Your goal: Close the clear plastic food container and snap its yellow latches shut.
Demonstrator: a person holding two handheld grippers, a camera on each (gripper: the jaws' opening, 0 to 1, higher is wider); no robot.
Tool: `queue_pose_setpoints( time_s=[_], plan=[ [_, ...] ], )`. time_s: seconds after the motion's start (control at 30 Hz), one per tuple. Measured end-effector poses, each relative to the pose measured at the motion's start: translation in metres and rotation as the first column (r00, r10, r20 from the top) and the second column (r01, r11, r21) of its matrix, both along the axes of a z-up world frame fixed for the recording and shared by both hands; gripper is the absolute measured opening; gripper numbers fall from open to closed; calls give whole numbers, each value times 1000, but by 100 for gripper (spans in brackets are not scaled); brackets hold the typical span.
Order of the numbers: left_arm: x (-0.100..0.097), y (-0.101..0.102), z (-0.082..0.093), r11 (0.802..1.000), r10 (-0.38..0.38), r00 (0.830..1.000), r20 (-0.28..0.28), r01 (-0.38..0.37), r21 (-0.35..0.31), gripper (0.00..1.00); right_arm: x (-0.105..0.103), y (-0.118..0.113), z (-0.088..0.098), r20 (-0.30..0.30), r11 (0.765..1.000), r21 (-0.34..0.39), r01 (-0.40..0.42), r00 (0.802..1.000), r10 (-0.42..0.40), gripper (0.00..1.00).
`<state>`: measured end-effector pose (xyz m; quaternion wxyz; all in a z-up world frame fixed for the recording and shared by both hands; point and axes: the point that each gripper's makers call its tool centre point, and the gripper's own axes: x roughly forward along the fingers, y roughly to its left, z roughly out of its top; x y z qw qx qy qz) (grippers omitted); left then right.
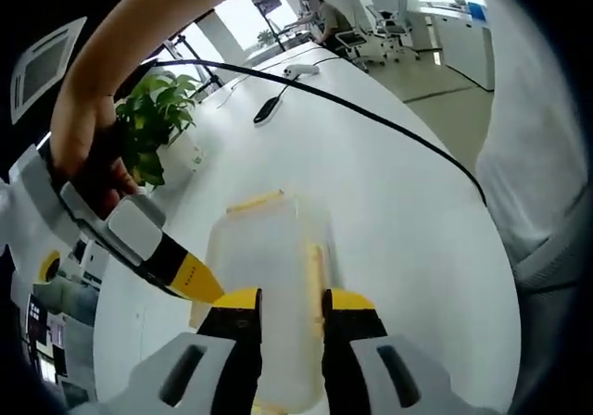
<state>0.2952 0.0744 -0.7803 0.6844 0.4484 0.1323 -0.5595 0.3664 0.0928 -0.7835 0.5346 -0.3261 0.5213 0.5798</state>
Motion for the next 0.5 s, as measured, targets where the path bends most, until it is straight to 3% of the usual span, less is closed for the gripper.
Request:
queue_pose_setpoints(
  time_s=[0.23,0.27,0.5],
  plan=[
    [-1,1,0,1000,-7,1000,11,7,6,17,-4,0,0,-13,1000,-11,-23,1000,23,21],
    [-1,1,0,1000,-7,1000,11,7,7,17,-9,7,0,-62,998,25,-49,997,51,20],
    [-2,1,-1,1000,-6,1000,19,6,9,17,-3,3,4,-44,999,45,-12,999,14,21]
  ],
)
